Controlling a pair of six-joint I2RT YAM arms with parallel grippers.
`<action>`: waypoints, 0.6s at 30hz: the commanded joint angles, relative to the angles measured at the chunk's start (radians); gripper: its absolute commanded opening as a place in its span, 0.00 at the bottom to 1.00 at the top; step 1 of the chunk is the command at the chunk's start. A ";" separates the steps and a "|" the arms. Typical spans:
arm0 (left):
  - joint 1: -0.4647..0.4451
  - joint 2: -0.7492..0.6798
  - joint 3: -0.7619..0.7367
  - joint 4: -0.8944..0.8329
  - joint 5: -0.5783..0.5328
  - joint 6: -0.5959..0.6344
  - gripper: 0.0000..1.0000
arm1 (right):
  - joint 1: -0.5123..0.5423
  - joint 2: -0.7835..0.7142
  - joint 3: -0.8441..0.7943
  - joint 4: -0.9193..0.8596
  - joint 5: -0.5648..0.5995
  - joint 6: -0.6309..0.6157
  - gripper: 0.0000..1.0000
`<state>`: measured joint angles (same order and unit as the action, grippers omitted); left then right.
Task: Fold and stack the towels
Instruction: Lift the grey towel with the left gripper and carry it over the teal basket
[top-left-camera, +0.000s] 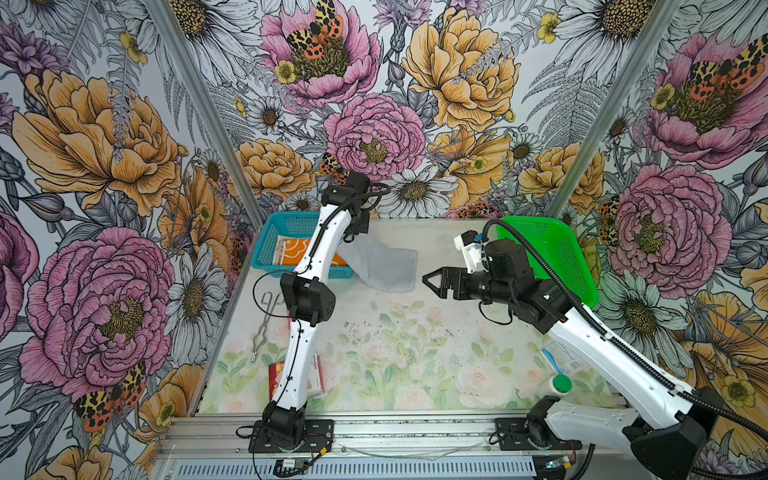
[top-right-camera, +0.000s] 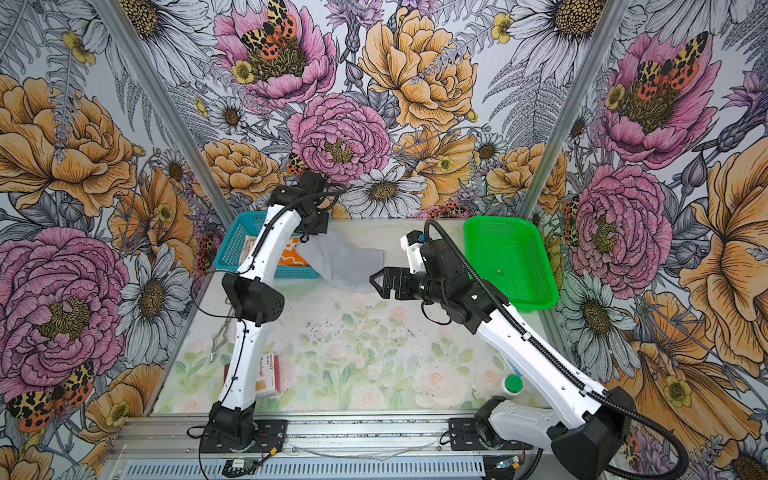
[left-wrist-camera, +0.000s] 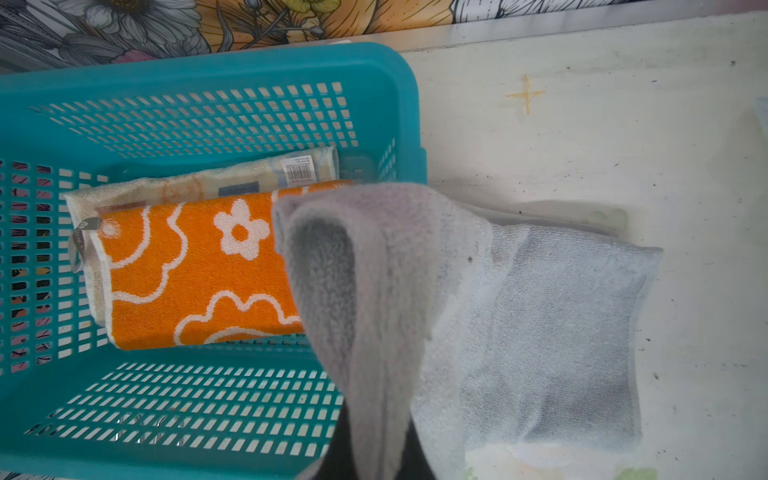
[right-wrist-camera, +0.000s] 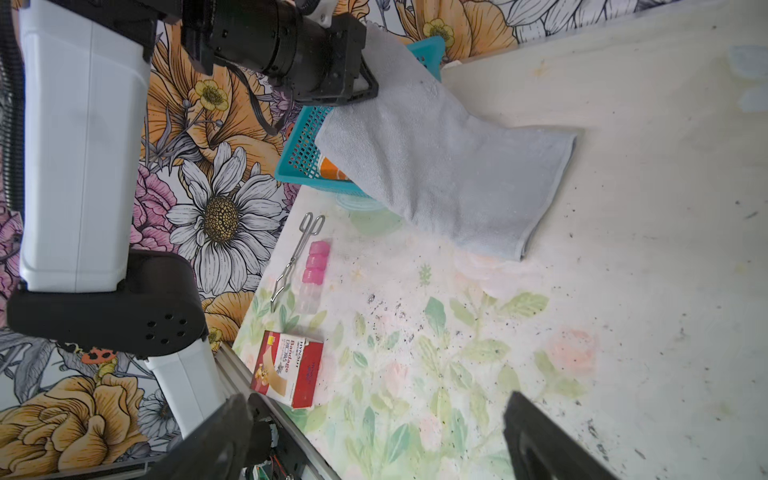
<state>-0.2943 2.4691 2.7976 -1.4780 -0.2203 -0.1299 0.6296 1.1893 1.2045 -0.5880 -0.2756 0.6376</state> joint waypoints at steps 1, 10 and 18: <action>0.031 -0.057 0.039 0.020 0.002 0.024 0.00 | 0.030 0.024 0.008 0.000 0.033 0.005 0.99; 0.125 -0.058 0.071 0.079 0.067 0.044 0.00 | 0.065 0.010 -0.046 0.001 0.065 0.043 0.99; 0.196 -0.099 0.026 0.131 0.075 0.082 0.00 | 0.074 0.044 -0.039 0.002 0.065 0.055 0.99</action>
<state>-0.1303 2.4371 2.8326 -1.4044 -0.1585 -0.0769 0.6949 1.2144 1.1545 -0.5930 -0.2283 0.6811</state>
